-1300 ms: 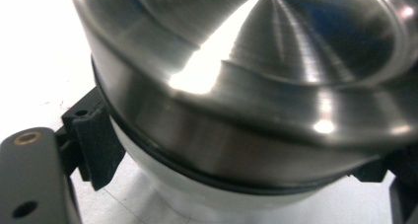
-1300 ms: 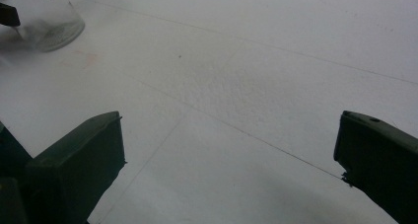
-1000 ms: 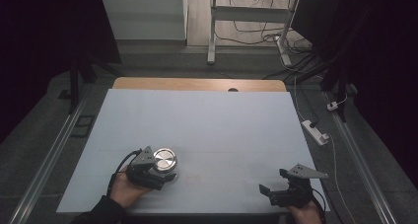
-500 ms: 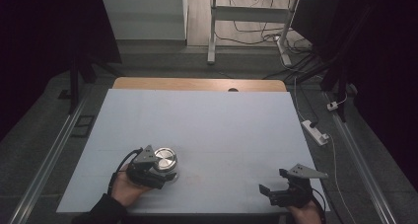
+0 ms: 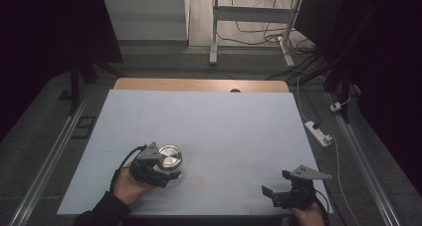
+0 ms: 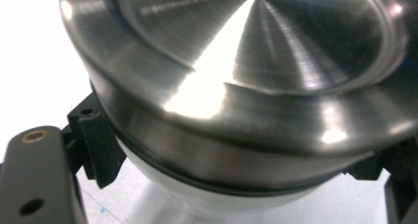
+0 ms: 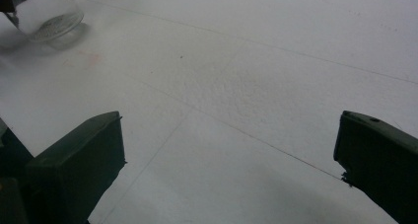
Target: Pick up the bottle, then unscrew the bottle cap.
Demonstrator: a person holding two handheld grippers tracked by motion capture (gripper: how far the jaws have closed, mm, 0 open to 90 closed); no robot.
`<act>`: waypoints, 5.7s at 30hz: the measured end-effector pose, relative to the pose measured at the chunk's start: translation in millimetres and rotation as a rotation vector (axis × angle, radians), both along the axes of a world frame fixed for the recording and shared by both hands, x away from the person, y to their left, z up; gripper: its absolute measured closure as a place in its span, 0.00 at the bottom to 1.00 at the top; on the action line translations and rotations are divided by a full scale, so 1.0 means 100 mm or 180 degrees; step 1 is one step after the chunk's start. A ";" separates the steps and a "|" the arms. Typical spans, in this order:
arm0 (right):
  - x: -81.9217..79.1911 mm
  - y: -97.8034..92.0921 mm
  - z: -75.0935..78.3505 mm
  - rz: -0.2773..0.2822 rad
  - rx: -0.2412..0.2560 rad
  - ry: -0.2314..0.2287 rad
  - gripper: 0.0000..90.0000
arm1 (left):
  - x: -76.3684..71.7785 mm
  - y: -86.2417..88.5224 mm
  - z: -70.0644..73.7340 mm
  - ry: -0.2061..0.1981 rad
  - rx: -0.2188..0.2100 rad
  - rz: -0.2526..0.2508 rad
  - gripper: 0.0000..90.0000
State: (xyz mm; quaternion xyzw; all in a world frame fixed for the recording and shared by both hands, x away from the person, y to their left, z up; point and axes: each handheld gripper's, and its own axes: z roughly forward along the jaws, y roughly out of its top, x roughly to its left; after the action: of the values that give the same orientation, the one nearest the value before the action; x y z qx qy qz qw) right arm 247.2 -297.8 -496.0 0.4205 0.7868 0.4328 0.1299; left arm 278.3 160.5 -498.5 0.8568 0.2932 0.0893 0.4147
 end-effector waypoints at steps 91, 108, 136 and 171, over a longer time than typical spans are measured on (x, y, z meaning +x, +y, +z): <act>0.25 1.09 0.71 0.1073 -0.0013 -0.0264 0.00 | 0.13 -0.68 0.40 -0.0120 -0.0012 -0.0480 0.17; 0.47 1.66 0.85 0.1236 -0.0032 -0.0244 0.00 | 0.10 -0.74 0.36 -0.0106 0.0026 -0.0454 0.17; 0.58 1.93 0.81 0.1983 -0.0019 -0.0317 0.21 | 0.08 -0.74 0.39 -0.0089 -0.0027 -0.0793 0.17; 0.47 1.92 0.87 0.1646 0.0107 -0.0401 0.22 | 0.04 -0.74 0.45 -0.0135 0.0019 -0.0661 0.17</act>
State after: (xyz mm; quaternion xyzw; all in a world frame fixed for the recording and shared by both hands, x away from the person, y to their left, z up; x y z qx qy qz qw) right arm 294.1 -106.3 -408.6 0.1798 0.8511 0.4900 0.0567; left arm 282.5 86.5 -454.0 0.8817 0.1938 0.0648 0.4252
